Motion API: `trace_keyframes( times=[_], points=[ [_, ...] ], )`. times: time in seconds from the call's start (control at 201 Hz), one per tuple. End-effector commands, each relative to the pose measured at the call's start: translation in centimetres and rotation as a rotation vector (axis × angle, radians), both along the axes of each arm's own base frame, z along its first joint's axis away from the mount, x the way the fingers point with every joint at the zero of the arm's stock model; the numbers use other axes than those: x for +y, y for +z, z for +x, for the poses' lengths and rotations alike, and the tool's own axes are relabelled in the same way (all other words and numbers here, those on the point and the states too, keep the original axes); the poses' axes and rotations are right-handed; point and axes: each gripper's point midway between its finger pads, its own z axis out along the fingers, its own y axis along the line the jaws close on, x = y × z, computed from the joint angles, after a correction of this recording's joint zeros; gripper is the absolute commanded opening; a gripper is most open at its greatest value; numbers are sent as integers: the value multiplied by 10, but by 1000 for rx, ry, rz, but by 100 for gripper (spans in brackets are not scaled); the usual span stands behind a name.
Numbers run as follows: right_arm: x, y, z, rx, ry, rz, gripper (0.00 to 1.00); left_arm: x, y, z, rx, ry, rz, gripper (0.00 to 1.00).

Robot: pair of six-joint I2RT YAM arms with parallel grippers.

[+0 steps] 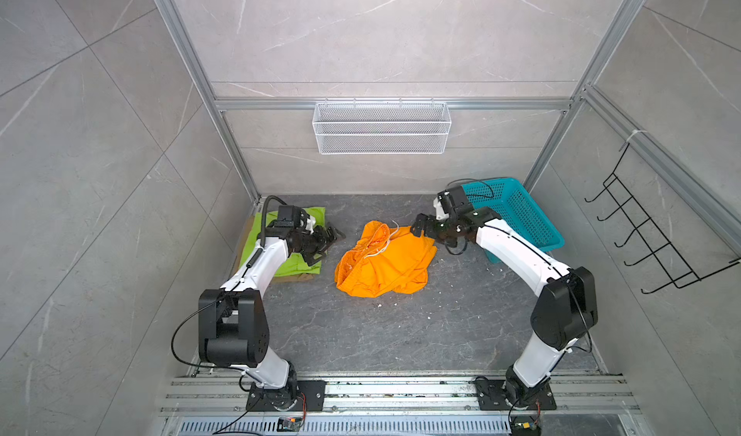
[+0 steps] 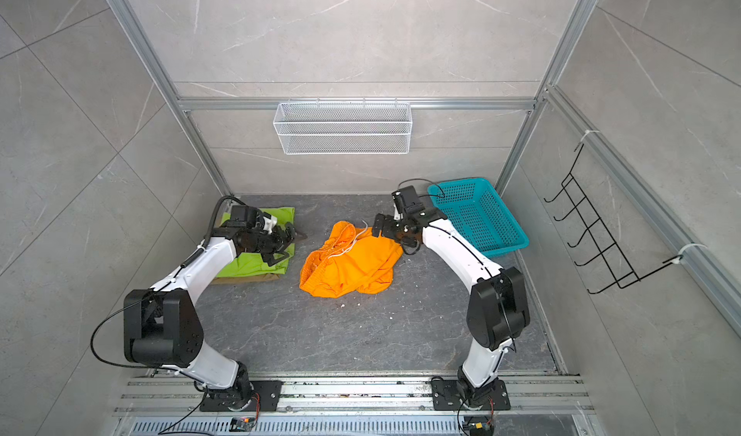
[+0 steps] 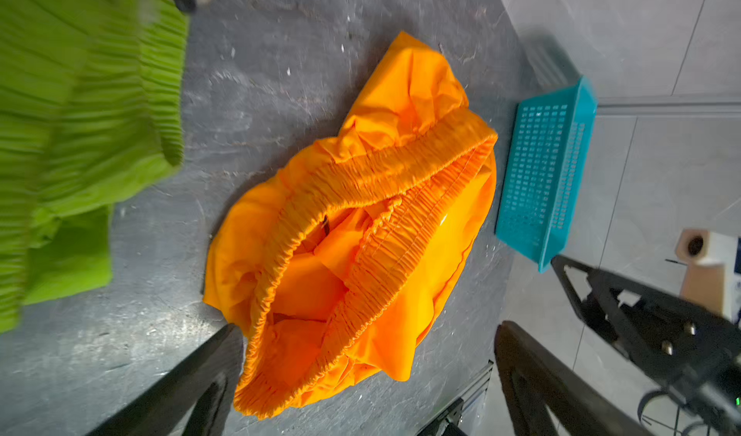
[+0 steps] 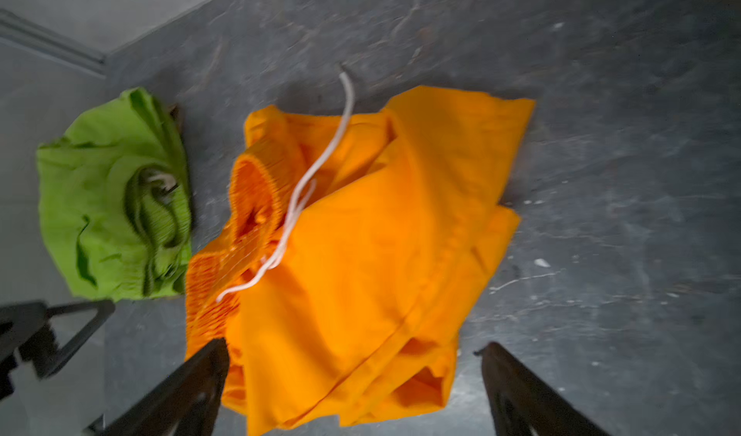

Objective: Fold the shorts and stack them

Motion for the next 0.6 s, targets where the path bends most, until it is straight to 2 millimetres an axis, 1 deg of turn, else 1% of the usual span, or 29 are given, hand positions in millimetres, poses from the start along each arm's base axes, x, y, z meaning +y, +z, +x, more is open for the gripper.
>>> trace_keyframes(
  times=[0.0, 0.06, 0.139, 0.279, 0.378, 0.463, 0.548, 0.593],
  points=[
    [-17, -52, 5, 105, -19, -22, 99, -14, 6, -16, -13, -53, 3, 100],
    [-27, -67, 16, 126, -48, -19, 100, -16, -1, -23, 4, -65, 18, 100],
    [-32, -83, 26, 161, -61, 0, 99, -18, -8, -31, 22, -78, 22, 100],
    [-27, -108, 40, 192, -68, 29, 89, -18, -22, -48, 64, -117, 64, 100],
    [-20, -117, 49, 196, -66, 62, 80, -14, -36, -58, 96, -142, 115, 100],
    [-18, -124, 55, 203, -70, 66, 70, -19, -45, -64, 111, -172, 127, 100],
    [-17, -127, 60, 202, -72, 60, 52, -23, -55, -70, 125, -200, 163, 99],
    [-18, -126, 62, 197, -74, 57, 43, -25, -61, -72, 132, -213, 184, 97]
  ],
)
